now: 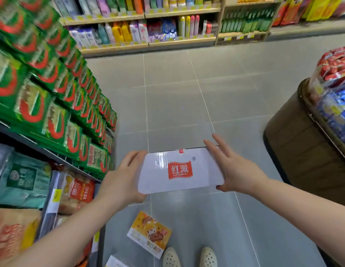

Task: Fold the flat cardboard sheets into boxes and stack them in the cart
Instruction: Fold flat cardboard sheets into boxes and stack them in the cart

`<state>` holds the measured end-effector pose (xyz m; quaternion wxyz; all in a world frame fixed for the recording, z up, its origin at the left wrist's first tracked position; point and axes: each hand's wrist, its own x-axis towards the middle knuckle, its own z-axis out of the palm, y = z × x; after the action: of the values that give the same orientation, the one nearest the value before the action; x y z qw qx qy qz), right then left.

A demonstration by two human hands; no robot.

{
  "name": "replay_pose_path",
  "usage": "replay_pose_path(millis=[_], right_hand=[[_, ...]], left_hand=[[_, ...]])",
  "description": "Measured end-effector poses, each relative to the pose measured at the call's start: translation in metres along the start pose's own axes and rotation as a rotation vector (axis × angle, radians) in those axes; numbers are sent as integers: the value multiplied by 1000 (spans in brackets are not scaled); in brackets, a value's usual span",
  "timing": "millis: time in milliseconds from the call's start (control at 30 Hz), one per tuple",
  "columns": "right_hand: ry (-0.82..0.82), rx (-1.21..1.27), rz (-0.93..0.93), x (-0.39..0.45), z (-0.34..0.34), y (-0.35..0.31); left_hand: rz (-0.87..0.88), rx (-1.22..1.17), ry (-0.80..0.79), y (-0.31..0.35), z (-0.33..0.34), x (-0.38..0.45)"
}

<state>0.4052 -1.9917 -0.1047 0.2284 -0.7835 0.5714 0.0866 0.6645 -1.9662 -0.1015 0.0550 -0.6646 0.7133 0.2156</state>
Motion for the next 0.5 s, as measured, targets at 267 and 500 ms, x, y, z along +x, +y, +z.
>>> replay_pose_path(millis=[267,500], right_hand=[[131,-143,-189,-44,-78,-46],[186,-218,-427,-57,-118,-77]], left_hand=[[2,147,153,-4,-79,-73],[-159,285,193,-1,-115,-142]])
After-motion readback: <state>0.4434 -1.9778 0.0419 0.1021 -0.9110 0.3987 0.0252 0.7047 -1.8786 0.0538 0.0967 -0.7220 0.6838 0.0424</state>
